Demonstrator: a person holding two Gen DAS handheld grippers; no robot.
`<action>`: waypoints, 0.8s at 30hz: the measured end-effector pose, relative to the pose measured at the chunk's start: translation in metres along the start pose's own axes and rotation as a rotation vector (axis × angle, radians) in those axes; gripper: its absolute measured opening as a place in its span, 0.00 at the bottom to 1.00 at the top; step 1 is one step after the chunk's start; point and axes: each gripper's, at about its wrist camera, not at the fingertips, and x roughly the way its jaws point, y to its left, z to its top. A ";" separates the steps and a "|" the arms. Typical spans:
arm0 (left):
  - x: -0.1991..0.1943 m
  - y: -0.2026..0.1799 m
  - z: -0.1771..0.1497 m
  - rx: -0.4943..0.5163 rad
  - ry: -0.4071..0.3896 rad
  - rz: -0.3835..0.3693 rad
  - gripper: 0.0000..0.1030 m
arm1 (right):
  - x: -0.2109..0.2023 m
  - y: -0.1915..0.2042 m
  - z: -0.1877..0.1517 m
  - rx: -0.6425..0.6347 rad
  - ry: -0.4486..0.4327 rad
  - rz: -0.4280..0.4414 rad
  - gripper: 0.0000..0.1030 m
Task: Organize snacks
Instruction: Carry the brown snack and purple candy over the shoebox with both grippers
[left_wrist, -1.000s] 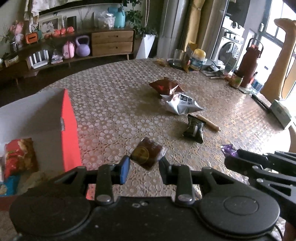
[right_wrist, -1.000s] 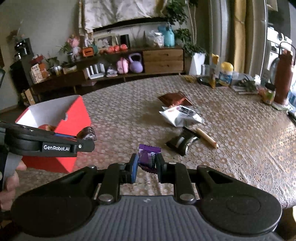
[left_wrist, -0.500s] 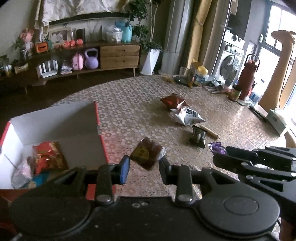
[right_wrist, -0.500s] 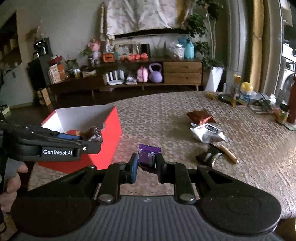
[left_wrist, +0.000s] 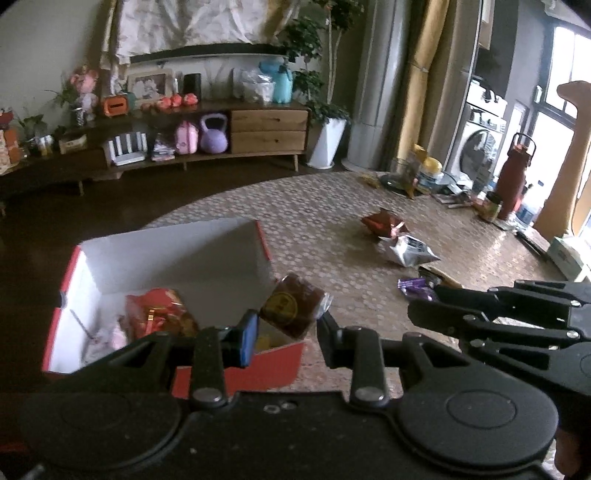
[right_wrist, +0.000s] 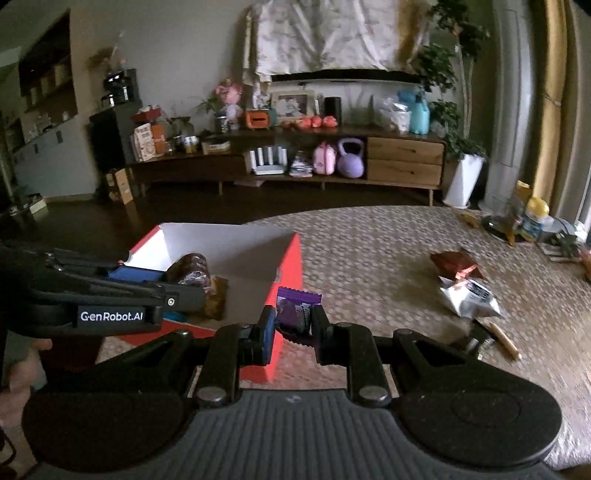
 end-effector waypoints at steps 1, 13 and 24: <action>-0.002 0.004 0.000 -0.002 -0.002 0.006 0.31 | 0.002 0.003 0.002 -0.004 0.000 0.006 0.20; -0.004 0.054 0.006 -0.039 -0.011 0.074 0.31 | 0.042 0.038 0.022 -0.041 0.028 0.052 0.20; 0.018 0.110 0.008 -0.089 0.020 0.160 0.31 | 0.094 0.055 0.030 -0.061 0.089 0.055 0.19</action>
